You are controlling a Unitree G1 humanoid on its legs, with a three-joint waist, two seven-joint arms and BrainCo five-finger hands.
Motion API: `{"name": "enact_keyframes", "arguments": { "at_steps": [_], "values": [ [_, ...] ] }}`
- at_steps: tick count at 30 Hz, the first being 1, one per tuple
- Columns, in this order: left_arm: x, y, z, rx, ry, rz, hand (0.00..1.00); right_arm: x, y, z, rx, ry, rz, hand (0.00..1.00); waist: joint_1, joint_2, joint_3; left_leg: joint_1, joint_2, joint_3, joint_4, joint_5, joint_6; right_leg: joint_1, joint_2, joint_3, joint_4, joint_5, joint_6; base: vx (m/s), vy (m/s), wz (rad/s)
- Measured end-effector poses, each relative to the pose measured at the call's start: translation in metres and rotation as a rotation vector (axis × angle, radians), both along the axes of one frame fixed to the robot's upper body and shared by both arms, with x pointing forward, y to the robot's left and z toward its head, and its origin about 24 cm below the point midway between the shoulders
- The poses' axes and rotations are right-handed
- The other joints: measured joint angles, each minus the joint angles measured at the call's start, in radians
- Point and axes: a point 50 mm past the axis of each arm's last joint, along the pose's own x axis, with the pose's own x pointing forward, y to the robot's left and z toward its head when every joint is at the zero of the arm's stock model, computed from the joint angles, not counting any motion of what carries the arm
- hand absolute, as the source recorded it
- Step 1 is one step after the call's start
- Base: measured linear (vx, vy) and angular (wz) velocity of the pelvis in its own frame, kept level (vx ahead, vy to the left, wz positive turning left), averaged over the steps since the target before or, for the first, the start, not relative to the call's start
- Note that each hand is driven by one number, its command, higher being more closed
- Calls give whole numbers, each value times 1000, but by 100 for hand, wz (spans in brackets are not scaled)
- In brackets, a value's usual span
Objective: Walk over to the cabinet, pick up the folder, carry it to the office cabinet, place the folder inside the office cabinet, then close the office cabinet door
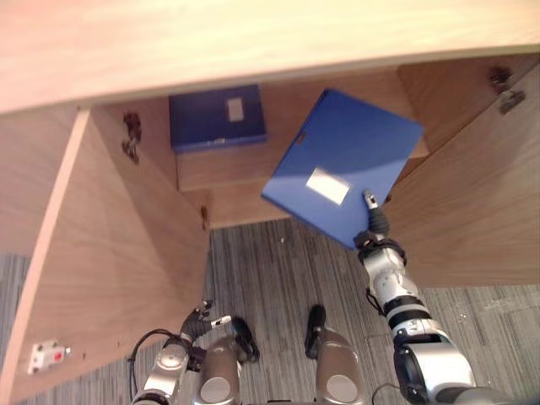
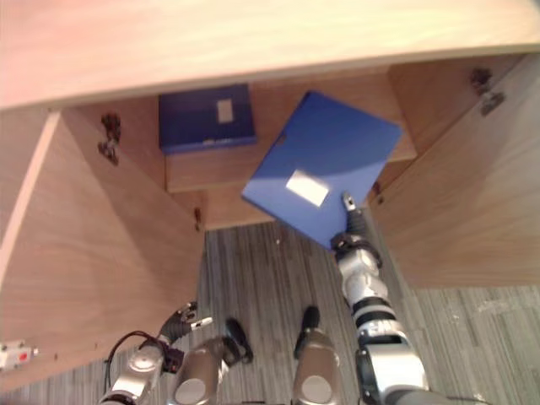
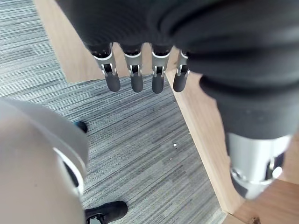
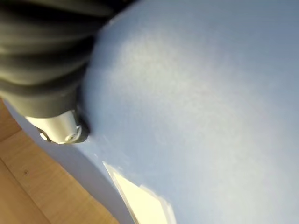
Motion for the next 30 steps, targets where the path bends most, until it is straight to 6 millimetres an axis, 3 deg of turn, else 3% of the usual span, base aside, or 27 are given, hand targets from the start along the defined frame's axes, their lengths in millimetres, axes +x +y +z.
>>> {"name": "enact_keyframes", "arguments": {
  "at_steps": [4,6,8,13,14,16,24,26,30],
  "values": [
    [6,-3,3,1,-13,-17,0,13,-2,29,107,-102,-30,100,1,31,27,-126,5,-78,133,-37,-4,-100,-53,-44,181,-95,-15,-148,-20,56],
    [10,-3,8,16,-35,-42,0,22,-3,52,144,-174,-36,100,7,52,37,-201,20,-121,217,-51,3,-152,-74,-66,279,-142,-25,-91,-29,38],
    [14,-3,13,23,-61,-60,0,28,-8,73,198,-229,-69,100,19,55,38,-249,28,-139,272,-65,1,-196,-88,-69,351,-176,-35,-65,-21,25],
    [21,-8,19,-19,-96,-47,0,39,-35,153,336,-437,-183,100,34,89,50,-336,33,-177,393,-100,6,-268,-136,-77,502,-246,-48,-67,10,18],
    [22,-8,20,-34,-106,-27,0,38,-45,171,380,-488,-218,100,40,94,51,-361,33,-186,418,-105,7,-289,-143,-77,530,-259,-51,-90,19,19],
    [27,-10,24,-59,-127,-3,0,31,-70,189,462,-554,-308,100,55,101,51,-407,31,-208,466,-115,8,-319,-165,-80,590,-288,-56,-69,14,26],
    [33,-14,30,-101,-166,55,0,2,-139,186,900,-614,-608,100,94,146,48,-526,20,-236,567,-127,8,-419,-233,-88,737,-355,-72,-27,0,20],
    [32,-16,29,-107,-164,58,0,-1,-147,184,932,-601,-634,100,98,157,42,-544,21,-231,574,-126,7,-440,-244,-86,755,-360,-76,12,-9,8],
    [32,-17,29,-139,-165,84,0,2,-155,199,977,-555,-619,100,114,176,42,-578,23,-227,582,-115,5,-485,-254,-81,783,-369,-89,8,-19,4]
  ]
}}
